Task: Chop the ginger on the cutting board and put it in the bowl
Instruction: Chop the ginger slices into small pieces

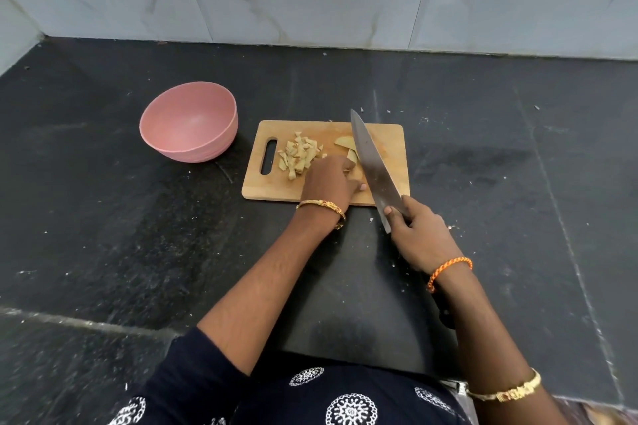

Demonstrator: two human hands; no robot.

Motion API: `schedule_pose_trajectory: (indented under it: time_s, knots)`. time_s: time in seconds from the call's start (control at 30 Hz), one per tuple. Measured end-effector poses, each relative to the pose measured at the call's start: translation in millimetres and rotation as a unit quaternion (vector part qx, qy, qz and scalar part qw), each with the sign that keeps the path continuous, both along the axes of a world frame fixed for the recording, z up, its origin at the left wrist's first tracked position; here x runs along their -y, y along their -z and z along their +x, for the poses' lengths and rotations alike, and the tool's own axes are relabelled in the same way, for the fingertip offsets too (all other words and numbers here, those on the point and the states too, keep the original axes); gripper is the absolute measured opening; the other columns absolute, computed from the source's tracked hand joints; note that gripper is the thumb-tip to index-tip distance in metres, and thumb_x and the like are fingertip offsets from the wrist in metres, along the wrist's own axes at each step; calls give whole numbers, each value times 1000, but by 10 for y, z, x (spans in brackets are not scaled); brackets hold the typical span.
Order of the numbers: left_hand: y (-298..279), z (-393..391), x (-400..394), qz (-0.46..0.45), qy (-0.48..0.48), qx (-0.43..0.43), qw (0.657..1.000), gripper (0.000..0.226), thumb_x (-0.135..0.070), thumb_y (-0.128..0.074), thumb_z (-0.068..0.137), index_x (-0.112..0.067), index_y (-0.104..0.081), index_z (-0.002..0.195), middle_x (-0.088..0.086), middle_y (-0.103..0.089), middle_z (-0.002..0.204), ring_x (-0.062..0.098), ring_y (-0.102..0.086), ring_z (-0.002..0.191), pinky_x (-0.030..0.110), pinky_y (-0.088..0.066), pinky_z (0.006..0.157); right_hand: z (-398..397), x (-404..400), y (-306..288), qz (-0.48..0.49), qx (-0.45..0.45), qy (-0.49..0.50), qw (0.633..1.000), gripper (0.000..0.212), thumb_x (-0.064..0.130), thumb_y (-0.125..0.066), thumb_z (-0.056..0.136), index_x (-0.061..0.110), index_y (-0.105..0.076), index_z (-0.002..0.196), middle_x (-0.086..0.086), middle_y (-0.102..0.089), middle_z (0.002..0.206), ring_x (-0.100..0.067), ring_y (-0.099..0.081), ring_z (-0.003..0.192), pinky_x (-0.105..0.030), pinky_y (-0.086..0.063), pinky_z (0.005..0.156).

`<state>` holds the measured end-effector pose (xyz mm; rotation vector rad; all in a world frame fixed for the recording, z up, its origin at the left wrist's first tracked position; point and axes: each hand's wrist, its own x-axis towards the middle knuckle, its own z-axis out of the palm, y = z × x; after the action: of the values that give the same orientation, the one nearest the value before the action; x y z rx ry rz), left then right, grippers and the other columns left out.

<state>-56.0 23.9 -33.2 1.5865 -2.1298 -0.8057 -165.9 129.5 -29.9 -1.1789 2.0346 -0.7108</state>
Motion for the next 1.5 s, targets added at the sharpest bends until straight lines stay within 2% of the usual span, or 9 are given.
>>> schedule_pose_trajectory:
  time_s: [0.1,0.2,0.37,0.5,0.67,0.83,1.03,1.33,1.5]
  knots:
    - [2,74,50,-6,25,16,1000,48,-28,-71,80,-22,-57,125,7,-66,104,24,-59,99,30,-48,86,-35,-34,1,-2,12,7,1000,24,26,-42,98,13,-58,111,-12,-66,96,-24,-54,80,-27,-39,66]
    - [-36,157,159,-28,92,69,993,42,-25,-62,87,-35,-54,127,-4,-49,96,17,-54,91,28,-46,78,-71,-30,-3,2,18,11,1000,23,27,-42,98,13,-57,108,-12,-65,91,-23,-57,75,-29,-42,61]
    - [-51,185,310,-26,130,133,982,31,-35,-68,82,-34,-65,112,-5,-47,95,19,-57,95,35,-48,83,-6,102,9,19,19,24,999,28,29,-40,97,18,-41,72,-11,-54,80,-27,-50,67,-28,-39,56]
    - [7,194,282,-47,126,127,983,32,-40,-65,83,-35,-64,114,-5,-48,95,18,-57,93,32,-46,75,107,164,15,32,27,27,999,23,29,-39,97,16,-45,80,-16,-55,92,-32,-55,73,-34,-47,65]
    - [9,231,283,-38,193,158,968,37,-41,-51,91,-42,-49,128,-3,-42,97,17,-51,84,29,-42,69,68,108,24,31,30,43,998,31,30,-39,97,20,-36,68,-15,-53,85,-28,-50,67,-28,-39,57]
    - [-7,272,283,-93,212,182,956,36,-43,-50,92,-40,-51,127,-4,-38,92,11,-41,73,26,-34,60,5,15,-9,21,31,44,998,27,29,-38,97,14,-45,76,-8,-55,75,-20,-48,55,-27,-37,49]
    - [197,203,97,-80,97,71,989,34,-39,-60,87,-33,-60,120,-6,-44,92,13,-50,83,26,-38,67,92,-3,-9,22,5,18,1000,25,26,-38,99,8,-46,83,-11,-56,80,-24,-50,70,-28,-34,52]
    - [211,204,52,-80,50,62,994,38,-45,-62,83,-32,-61,118,-7,-48,96,10,-48,82,27,-40,68,167,111,-23,51,-29,8,998,25,27,-36,99,9,-51,108,-19,-56,103,-34,-52,88,-34,-43,77]
    - [194,181,40,-83,50,52,994,37,-42,-63,84,-32,-61,119,-8,-45,92,10,-47,81,26,-36,66,262,187,-116,107,-79,-25,991,20,19,-37,98,8,-42,113,-12,-41,91,-33,-50,88,-39,-44,79]
